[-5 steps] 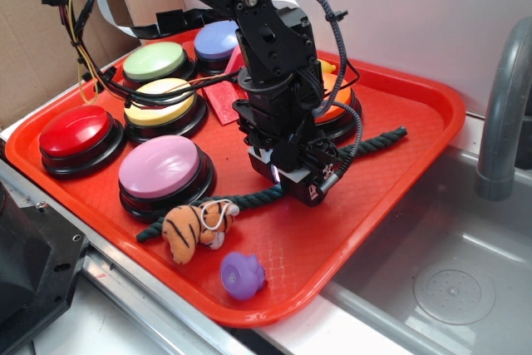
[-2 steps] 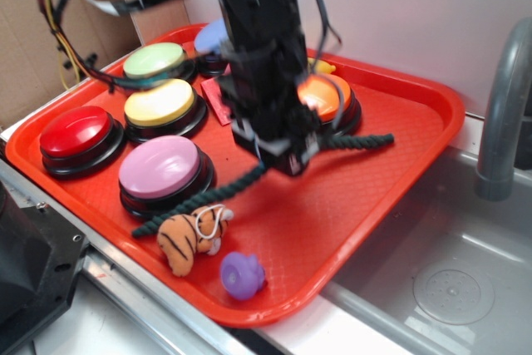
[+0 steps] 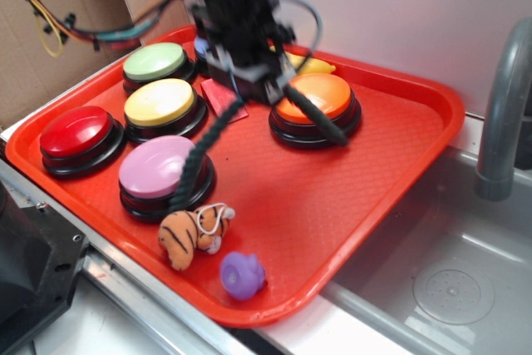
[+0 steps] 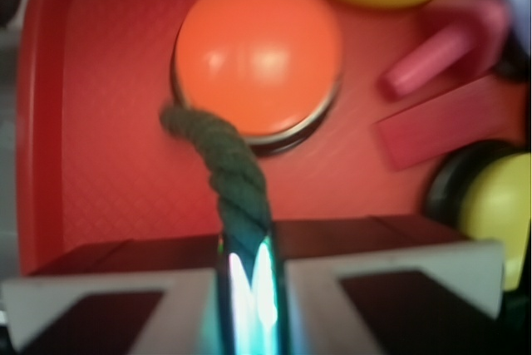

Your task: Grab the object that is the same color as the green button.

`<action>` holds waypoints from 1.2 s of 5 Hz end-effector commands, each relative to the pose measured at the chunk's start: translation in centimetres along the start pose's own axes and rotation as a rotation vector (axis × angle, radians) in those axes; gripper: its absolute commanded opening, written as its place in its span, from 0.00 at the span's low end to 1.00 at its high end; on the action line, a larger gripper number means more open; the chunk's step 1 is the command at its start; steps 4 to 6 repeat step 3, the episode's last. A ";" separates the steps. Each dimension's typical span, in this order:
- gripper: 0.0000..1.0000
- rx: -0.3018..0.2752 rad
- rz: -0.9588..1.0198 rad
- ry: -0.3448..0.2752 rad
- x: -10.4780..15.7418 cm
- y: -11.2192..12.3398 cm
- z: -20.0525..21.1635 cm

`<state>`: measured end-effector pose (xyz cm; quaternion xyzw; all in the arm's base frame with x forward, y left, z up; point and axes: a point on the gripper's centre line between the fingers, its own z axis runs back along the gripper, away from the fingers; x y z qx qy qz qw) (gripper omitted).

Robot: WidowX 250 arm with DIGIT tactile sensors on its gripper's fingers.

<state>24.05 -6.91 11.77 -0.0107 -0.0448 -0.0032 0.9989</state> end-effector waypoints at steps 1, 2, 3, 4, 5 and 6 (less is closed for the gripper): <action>0.00 -0.046 -0.006 -0.060 2.0 6.5 10.1; 0.00 -0.029 0.024 -0.115 2.6 8.6 11.6; 0.00 -0.012 0.046 -0.128 2.9 9.1 11.3; 0.00 -0.012 0.046 -0.128 2.9 9.1 11.3; 0.00 -0.012 0.046 -0.128 2.9 9.1 11.3; 0.00 -0.012 0.046 -0.128 2.9 9.1 11.3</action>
